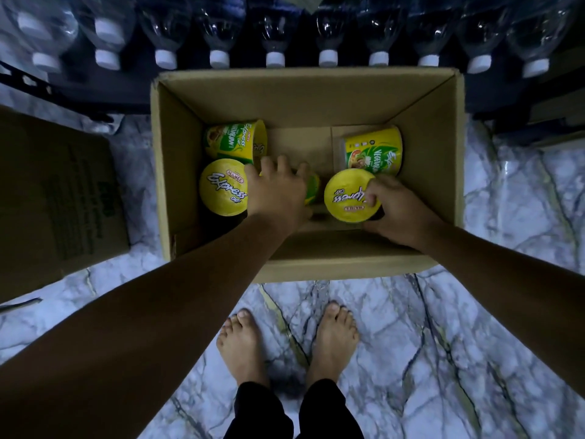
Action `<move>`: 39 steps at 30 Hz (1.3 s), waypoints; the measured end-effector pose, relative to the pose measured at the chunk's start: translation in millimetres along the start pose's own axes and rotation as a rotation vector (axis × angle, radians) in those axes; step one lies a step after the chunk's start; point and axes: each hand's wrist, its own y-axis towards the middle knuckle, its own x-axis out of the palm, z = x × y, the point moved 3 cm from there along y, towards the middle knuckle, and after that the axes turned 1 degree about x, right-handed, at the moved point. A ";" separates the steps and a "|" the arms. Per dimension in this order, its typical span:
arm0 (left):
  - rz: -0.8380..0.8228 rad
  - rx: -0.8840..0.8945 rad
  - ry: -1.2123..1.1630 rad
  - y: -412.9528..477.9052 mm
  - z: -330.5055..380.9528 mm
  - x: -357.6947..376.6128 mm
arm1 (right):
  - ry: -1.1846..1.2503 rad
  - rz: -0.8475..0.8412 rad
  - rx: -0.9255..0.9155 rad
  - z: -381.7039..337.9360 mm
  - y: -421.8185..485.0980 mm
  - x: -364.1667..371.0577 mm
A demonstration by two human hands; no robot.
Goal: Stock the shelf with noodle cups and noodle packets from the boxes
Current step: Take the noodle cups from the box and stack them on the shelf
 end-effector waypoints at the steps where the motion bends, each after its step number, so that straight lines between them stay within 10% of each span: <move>1: -0.017 0.029 0.008 3.5 3.7 2.7 | -0.002 -0.024 0.010 2.6 -0.2 2.2; 18: -0.142 0.230 -0.108 11.0 18.3 26.0 | -0.154 0.001 0.240 -16.2 4.2 11.5; 39: -0.034 0.050 -0.573 -49.7 -0.6 -24.2 | -0.004 0.136 0.187 -50.5 -36.1 -20.4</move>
